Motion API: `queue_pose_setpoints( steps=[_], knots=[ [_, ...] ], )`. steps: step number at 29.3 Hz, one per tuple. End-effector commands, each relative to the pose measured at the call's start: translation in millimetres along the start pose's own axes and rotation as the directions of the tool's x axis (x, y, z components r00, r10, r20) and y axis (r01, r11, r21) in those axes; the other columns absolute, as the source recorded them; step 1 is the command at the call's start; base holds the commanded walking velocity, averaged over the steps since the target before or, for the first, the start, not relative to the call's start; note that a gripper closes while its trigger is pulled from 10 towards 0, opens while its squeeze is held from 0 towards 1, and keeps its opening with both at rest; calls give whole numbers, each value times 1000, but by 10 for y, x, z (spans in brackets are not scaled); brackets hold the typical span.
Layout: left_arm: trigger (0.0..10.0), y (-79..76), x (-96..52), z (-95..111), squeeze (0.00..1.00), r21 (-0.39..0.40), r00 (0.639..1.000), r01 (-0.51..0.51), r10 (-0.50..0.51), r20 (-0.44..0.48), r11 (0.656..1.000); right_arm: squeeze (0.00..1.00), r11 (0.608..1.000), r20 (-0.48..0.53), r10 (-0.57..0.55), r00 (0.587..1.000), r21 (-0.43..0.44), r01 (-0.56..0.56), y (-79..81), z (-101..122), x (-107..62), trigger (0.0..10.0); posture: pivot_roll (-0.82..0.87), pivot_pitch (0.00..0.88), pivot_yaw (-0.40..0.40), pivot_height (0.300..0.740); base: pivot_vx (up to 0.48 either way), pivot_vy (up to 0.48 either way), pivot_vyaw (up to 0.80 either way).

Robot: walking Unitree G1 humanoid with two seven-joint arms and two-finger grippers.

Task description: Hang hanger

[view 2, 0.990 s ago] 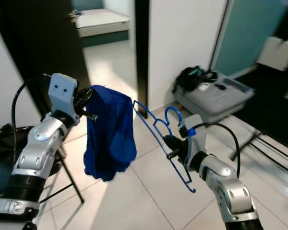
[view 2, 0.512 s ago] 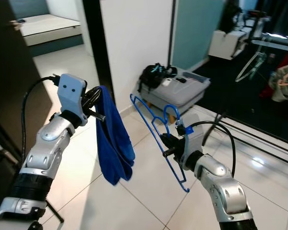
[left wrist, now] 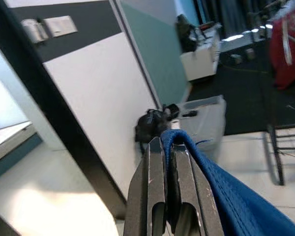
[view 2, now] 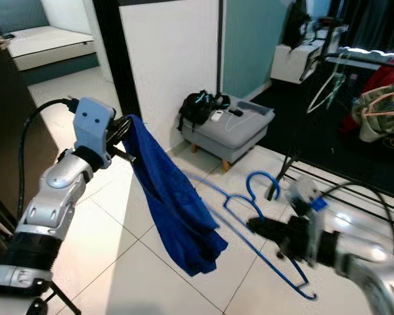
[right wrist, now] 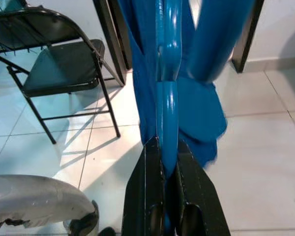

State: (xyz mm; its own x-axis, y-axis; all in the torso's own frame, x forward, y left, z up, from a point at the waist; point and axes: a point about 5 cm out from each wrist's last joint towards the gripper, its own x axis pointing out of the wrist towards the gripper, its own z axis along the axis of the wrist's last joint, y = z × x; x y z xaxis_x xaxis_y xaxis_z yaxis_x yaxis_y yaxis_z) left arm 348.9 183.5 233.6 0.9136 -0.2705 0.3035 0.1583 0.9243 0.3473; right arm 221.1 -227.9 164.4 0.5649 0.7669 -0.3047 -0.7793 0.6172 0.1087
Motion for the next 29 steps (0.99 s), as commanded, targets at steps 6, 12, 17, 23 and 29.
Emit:
queue_pose_setpoints(
  steps=[6, 12, 17, 23, 29],
  knots=[
    [10000, -1, 5, 13, 0, 5, 1000, 1, -1, -9, 1000, 0, 997, 38, 80, 996, 6, -80, 138, 73, -23, 10000, 4, 0, 29, 740, 0, 0, 0],
    [10000, -74, 20, 15, 0, -4, 1000, 15, -15, -3, 1000, 0, 989, 67, 149, 987, -20, -148, 203, 148, 57, 10000, 9, 0, 23, 740, 0, 0, 0],
    [10000, -146, 20, 19, 0, -18, 1000, 26, -25, 3, 1000, 0, 992, 114, 111, 987, -76, -102, 156, 258, 221, 10000, 15, 0, 14, 740, 0, 0, 0],
    [10000, -182, 19, 32, 0, -30, 1000, 30, -30, 9, 999, 0, 994, 158, 46, 986, -106, -30, 98, 354, 339, 10000, 16, 0, 15, 740, 0, 0, 0],
    [10000, -213, 29, 43, 0, -47, 999, 35, -35, 14, 998, 0, 994, 182, 13, 983, -107, 6, 62, 416, 344, 10000, 12, 0, 16, 740, 0, 0, 0]
  ],
)
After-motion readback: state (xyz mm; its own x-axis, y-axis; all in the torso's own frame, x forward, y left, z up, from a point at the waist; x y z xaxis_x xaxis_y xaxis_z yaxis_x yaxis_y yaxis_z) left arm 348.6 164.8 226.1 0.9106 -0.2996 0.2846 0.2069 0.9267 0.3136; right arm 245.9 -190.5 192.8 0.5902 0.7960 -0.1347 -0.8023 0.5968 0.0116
